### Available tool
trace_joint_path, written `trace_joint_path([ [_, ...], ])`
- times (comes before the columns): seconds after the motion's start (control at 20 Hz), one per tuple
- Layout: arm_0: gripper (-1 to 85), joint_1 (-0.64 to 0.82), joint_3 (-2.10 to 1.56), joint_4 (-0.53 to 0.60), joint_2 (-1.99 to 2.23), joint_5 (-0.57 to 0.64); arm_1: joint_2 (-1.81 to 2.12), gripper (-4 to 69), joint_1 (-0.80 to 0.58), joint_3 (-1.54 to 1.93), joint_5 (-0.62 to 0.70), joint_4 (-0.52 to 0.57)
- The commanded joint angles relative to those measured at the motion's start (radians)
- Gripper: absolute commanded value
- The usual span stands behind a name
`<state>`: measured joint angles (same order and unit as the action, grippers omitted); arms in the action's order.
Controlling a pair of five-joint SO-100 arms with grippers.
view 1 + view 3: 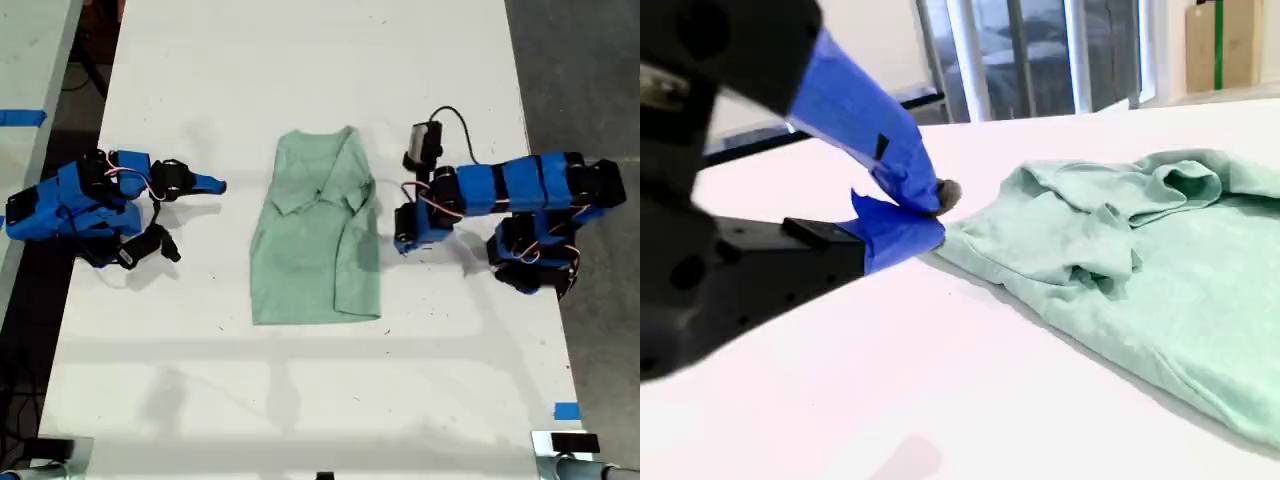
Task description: Fold t shirt
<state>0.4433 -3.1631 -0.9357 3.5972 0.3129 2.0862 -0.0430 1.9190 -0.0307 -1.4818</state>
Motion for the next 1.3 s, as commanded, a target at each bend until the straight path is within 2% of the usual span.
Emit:
trace_joint_path([
  [0.0,0.0,0.006,0.000,-0.006,0.008,-0.021,0.385,0.6,-0.029,0.333,-0.021,0.104],
  [0.15,0.0,0.006,0.000,-0.006,0.008,-0.021,0.664,0.5,-0.061,0.707,0.011,0.279],
  [0.25,0.0,0.006,0.000,-0.005,0.008,-0.021,0.775,0.5,-0.083,0.897,0.086,0.440],
  [0.3,0.0,0.006,0.000,-0.005,0.008,-0.021,0.833,0.5,-0.103,0.953,0.110,0.460],
  [0.4,0.0,0.005,0.000,-0.005,0.008,-0.023,1.026,0.5,-0.138,1.071,0.120,0.437],
  [0.45,0.0,0.005,0.000,-0.005,0.008,-0.023,1.212,0.5,-0.140,1.157,0.097,0.371],
  [0.5,0.0,0.005,0.000,-0.005,0.008,-0.023,1.433,0.5,-0.146,1.198,0.064,0.206],
  [0.55,0.0,0.003,0.000,-0.002,0.008,-0.023,1.419,0.5,-0.149,1.187,0.026,0.160],
  [0.6,0.0,0.000,-0.002,-0.002,0.008,-0.023,1.414,0.5,-0.146,1.197,0.032,0.190],
  [1.25,0.0,0.000,-0.002,-0.002,0.008,-0.023,1.416,0.5,-0.133,1.195,-0.008,0.167],
])
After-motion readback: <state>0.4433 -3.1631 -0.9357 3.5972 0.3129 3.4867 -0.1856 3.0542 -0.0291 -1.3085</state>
